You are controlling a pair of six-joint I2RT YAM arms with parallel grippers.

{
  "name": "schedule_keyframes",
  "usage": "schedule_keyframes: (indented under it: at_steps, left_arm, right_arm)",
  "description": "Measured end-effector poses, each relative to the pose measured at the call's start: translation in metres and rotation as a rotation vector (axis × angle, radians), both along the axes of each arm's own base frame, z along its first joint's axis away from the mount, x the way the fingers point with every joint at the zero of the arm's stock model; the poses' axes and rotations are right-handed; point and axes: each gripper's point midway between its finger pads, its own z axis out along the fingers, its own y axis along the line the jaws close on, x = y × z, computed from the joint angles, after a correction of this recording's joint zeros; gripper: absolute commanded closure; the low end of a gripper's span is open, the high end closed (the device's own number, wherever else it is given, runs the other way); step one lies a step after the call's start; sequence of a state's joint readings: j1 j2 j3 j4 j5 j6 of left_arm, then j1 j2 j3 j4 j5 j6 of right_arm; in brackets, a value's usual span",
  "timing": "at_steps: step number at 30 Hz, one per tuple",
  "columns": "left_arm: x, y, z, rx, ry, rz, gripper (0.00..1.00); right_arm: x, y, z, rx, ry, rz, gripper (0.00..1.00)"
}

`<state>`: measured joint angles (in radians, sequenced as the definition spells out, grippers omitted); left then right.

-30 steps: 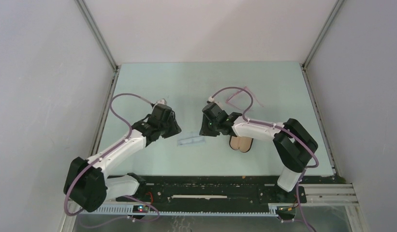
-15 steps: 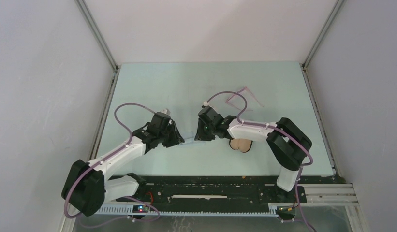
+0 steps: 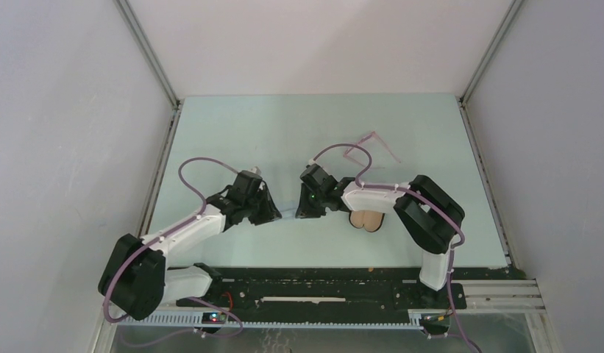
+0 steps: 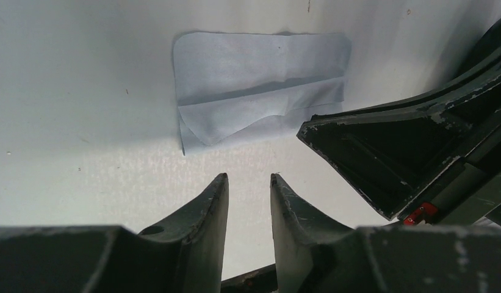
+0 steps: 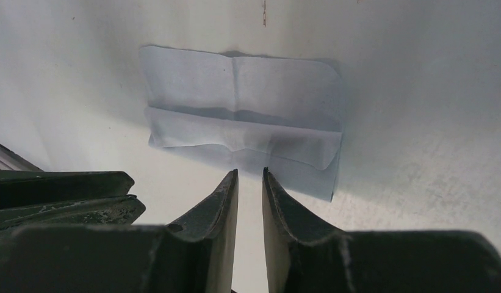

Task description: Organize the sunglasses

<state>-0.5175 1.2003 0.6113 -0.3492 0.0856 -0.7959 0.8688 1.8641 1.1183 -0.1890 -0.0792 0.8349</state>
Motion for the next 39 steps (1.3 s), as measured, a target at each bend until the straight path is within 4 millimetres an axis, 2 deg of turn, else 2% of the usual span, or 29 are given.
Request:
schedule_keyframes:
  at_steps: [15,39]
  left_arm:
    - [-0.0007,0.0006,-0.0021,0.006,0.007,0.0,0.65]
    - [-0.001,0.0007,-0.0094,0.017,0.028,0.0,0.65]
  right_arm:
    - [0.0053,-0.0014,-0.0096,0.005,0.022,-0.011,0.72]
    - [0.0047,0.0007,-0.006,0.017,0.023,-0.005,0.72]
